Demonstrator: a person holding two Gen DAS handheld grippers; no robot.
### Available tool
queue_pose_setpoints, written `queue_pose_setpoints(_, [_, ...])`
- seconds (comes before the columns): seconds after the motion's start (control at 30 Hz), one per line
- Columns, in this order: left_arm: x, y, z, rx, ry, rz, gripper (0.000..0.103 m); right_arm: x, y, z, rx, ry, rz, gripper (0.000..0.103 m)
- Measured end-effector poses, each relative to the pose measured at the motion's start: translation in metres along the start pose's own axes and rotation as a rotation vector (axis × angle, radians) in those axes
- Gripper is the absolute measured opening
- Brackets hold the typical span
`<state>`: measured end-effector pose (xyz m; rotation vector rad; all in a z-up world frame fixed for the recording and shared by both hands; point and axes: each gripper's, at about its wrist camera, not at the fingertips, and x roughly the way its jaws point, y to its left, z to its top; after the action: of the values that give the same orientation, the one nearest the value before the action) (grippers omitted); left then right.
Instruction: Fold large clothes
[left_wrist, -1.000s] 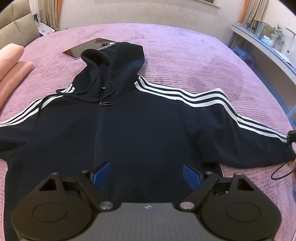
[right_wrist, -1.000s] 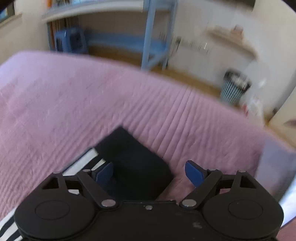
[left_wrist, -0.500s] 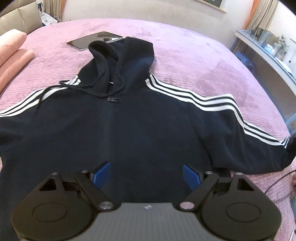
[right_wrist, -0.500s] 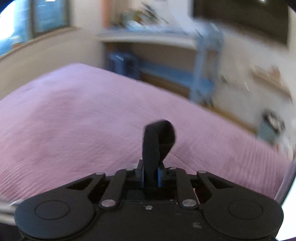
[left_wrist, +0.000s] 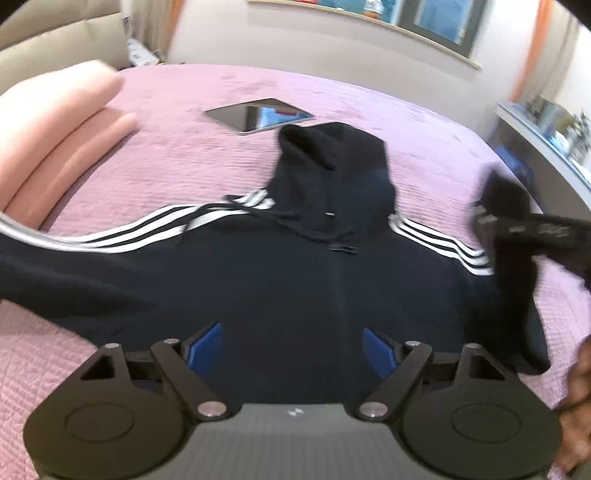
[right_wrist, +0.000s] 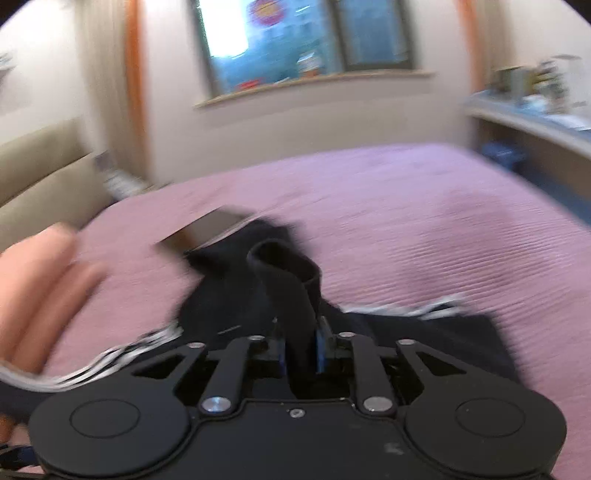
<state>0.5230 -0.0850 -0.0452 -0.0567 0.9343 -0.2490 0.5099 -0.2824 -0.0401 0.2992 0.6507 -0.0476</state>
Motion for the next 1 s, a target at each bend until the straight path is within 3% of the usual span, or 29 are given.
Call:
queue_pose_setpoints(0.03, [0.002,0.009,-0.001,-0.011,0.0,0.004,0.083,0.01,0.01,-0.006,-0.016,0.063,0.072,0.065])
queue_pose_setpoints(0.1, [0.004,0.028,-0.004,-0.03,0.003,0.005,0.083,0.021,0.021,-0.022,-0.025,0.179,0.154,0.071])
queue_pose_setpoints(0.17, [0.01,0.043,-0.007,-0.046,0.016,-0.013,0.083,0.013,0.022,-0.039,-0.044,0.201,0.121,0.071])
queue_pose_setpoints(0.27, [0.027,0.056,-0.01,-0.055,0.052,-0.076,0.083,0.002,0.003,-0.053,-0.066,0.209,-0.025,0.061])
queue_pose_setpoints(0.33, [0.044,0.056,-0.009,-0.068,0.082,-0.151,0.083,-0.002,-0.018,-0.06,-0.043,0.215,-0.124,0.037])
queue_pose_setpoints(0.4, [0.062,0.05,-0.005,-0.094,0.108,-0.241,0.082,-0.004,-0.045,-0.059,-0.004,0.202,-0.194,0.027])
queue_pose_setpoints(0.53, [0.097,0.024,0.0,-0.111,0.139,-0.399,0.081,-0.004,-0.071,-0.057,0.009,0.193,-0.273,0.023])
queue_pose_setpoints(0.63, [0.122,0.0,0.004,-0.104,0.158,-0.437,0.078,0.012,-0.075,-0.061,0.025,0.21,-0.296,0.023])
queue_pose_setpoints(0.77, [0.149,-0.021,0.01,-0.088,0.182,-0.44,0.05,0.031,-0.076,-0.065,0.025,0.233,-0.298,0.023])
queue_pose_setpoints(0.83, [0.151,-0.03,0.008,-0.049,0.163,-0.386,0.011,0.031,-0.077,-0.067,0.027,0.24,-0.3,0.024])
queue_pose_setpoints(0.9, [0.15,-0.032,0.008,-0.032,0.145,-0.368,0.009,0.029,-0.079,-0.067,0.023,0.238,-0.306,0.024])
queue_pose_setpoints(1.0, [0.128,-0.027,0.014,-0.054,0.07,-0.416,0.008,0.021,-0.08,-0.061,0.013,0.217,-0.314,0.024])
